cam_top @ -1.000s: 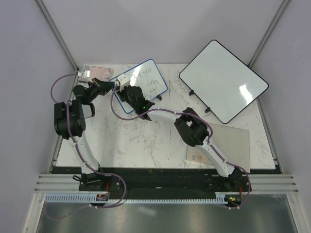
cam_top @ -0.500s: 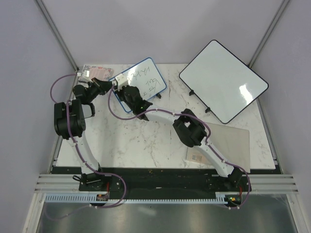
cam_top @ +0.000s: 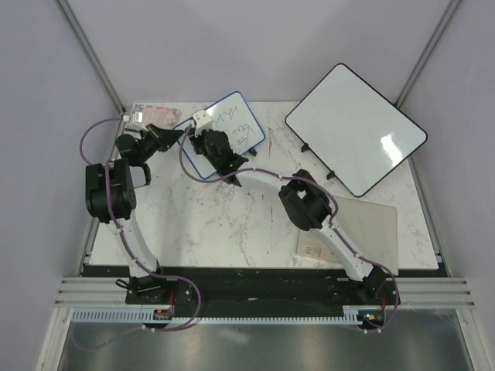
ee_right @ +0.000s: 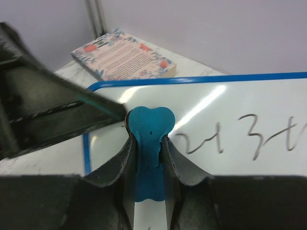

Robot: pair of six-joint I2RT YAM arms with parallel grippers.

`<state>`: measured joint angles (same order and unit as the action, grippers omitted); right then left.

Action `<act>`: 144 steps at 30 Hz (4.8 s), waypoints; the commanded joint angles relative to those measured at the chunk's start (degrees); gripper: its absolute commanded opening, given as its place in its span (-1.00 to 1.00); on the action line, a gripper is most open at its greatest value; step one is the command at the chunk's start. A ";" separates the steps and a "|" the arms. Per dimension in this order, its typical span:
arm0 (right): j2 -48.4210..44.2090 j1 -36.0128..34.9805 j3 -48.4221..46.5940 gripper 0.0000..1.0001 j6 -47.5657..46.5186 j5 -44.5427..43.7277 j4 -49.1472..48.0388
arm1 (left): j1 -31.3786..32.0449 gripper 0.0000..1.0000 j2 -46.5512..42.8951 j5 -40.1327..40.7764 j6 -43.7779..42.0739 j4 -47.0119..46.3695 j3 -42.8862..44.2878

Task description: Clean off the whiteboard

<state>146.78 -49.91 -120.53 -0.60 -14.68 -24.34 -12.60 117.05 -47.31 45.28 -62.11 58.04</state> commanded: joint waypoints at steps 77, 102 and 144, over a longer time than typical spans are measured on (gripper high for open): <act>-3.34 21.07 4.77 -1.00 12.55 8.88 12.47 | 4.78 -0.96 -4.73 -14.92 -10.65 9.20 -1.53; -13.98 14.67 27.63 -1.00 17.40 18.28 3.51 | 5.39 -0.96 -3.94 -15.53 -8.62 7.61 -0.83; -4.40 22.65 14.36 -1.00 32.24 6.50 12.99 | 5.57 -0.97 -4.64 -16.32 -8.36 7.88 -0.30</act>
<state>138.28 -30.28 -104.62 28.99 -4.67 -20.88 -9.34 113.10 -57.30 40.64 -52.84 57.06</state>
